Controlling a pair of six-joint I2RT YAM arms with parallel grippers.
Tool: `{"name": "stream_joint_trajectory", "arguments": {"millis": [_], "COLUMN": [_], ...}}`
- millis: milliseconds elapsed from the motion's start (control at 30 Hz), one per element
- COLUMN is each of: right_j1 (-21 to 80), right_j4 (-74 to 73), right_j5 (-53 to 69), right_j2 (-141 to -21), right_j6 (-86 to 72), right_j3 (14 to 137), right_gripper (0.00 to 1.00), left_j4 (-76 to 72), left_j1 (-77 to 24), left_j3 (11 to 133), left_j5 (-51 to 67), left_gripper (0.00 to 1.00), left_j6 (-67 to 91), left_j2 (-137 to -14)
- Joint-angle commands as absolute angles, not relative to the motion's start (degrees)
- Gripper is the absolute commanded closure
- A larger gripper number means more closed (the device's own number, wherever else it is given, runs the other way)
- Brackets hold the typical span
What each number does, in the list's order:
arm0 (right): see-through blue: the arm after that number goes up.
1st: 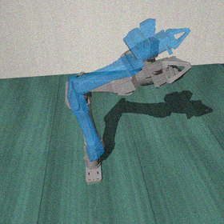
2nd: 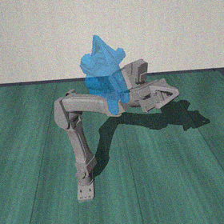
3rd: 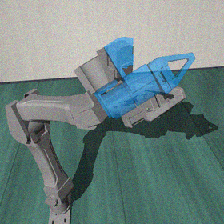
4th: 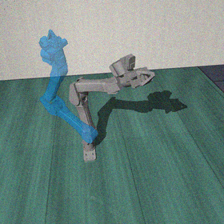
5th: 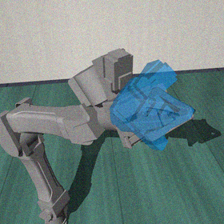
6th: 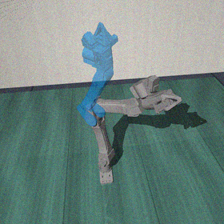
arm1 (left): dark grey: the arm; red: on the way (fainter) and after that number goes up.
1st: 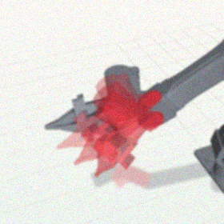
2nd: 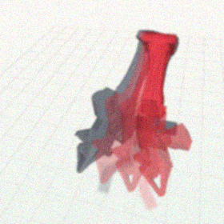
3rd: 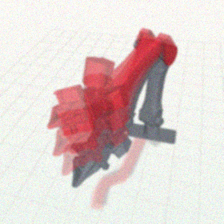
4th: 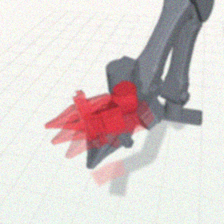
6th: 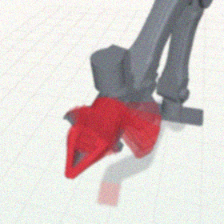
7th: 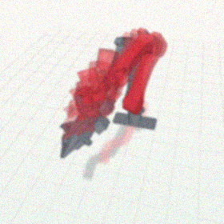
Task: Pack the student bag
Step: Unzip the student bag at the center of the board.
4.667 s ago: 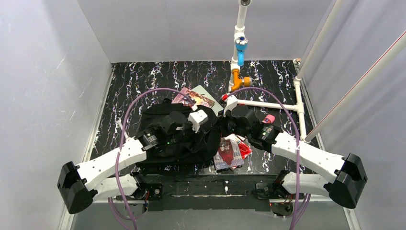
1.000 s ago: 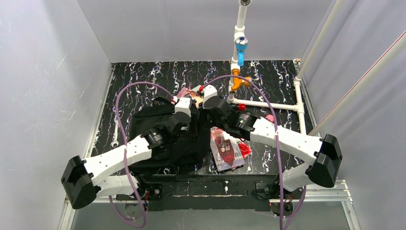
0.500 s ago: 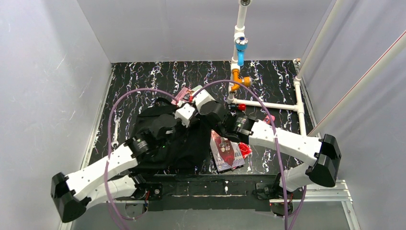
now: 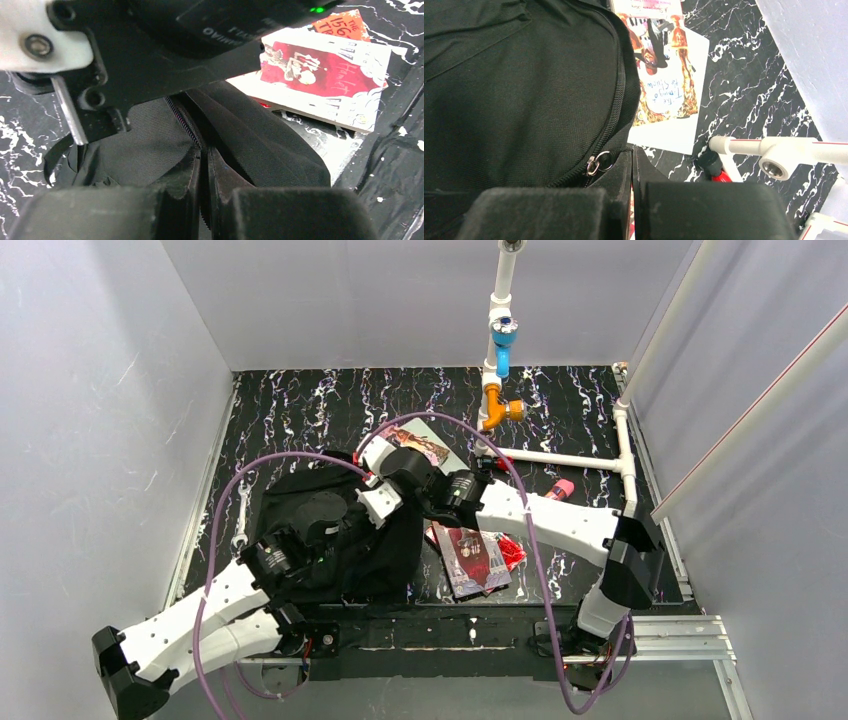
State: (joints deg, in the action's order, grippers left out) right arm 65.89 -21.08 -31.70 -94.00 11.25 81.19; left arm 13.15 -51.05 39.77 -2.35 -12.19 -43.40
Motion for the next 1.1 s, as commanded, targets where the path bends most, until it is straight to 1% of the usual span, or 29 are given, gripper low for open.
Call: {"name": "stream_joint_trajectory", "arguments": {"millis": [0,100,167,233,267,400,467,600,700,800,867,933,1000,1033,1067], "right_j1": [56.4,52.1,51.3,51.3,51.3,50.9,51.0,51.1,51.0,50.7,50.7,50.7,50.7,50.7,50.8], "right_j4": [-18.0,-18.2,-18.7,-20.8,-22.0,-23.0,-22.1,-17.1,-14.0,-14.9,-18.3,-21.1,-22.9,-22.3,-20.4], "right_j5": [-38.8,-35.4,-33.7,-29.1,-27.9,-28.9,-26.2,-25.7,-27.3,-28.7,-31.4,-33.4,-33.3,-32.5,-31.1], "right_j2": [-96.3,-96.6,-96.1,-95.0,-94.5,-94.0,-94.8,-97.2,-101.5,-107.7,-111.6,-113.9,-113.4,-111.9,-110.2], "right_j6": [10.7,7.7,7.4,6.5,5.2,4.2,5.6,6.9,7.8,6.9,5.2,2.6,-2.1,-4.0,-5.0], "right_j3": [85.1,84.6,84.3,84.7,85.2,85.9,85.8,85.4,88.1,94.6,99.6,102.8,101.9,99.6,96.8], "right_gripper": [0.99,0.99,0.99,0.99,0.99,0.99,0.99,0.99,0.99,0.99,0.99,0.99,0.99,0.99,0.99], "left_j4": [15.9,15.1,14.8,14.3,14.1,11.2,10.4,10.5,10.9,12.4,13.6,15.7,18.0,17.2,15.6], "left_j1": [-53.2,-53.4,-53.3,-53.3,-53.3,-53.4,-53.4,-53.4,-53.4,-53.4,-53.4,-53.4,-53.3,-53.3,-53.3], "left_j3": [39.2,38.0,37.3,36.5,36.1,34.5,34.6,35.7,36.6,39.0,41.3,44.9,49.4,51.2,51.9], "left_j5": [5.8,3.3,1.1,-4.1,-4.9,-1.6,-0.3,2.0,2.8,1.0,-4.9,-18.2,-33.5,-38.9,-41.6], "left_gripper": [1.0,1.0,1.0,1.0,1.0,1.0,1.0,1.0,1.0,1.0,1.0,1.0,1.0,1.0,1.0], "left_j6": [-13.7,-13.6,-13.1,-12.1,-12.0,-11.6,-11.1,-10.9,-10.8,-10.0,-9.3,-8.7,-10.3,-14.7,-18.7], "left_j2": [-37.1,-33.3,-31.7,-30.9,-30.9,-32.3,-33.5,-33.5,-31.2,-29.5,-29.1,-30.9,-35.2,-37.3,-39.1]}}
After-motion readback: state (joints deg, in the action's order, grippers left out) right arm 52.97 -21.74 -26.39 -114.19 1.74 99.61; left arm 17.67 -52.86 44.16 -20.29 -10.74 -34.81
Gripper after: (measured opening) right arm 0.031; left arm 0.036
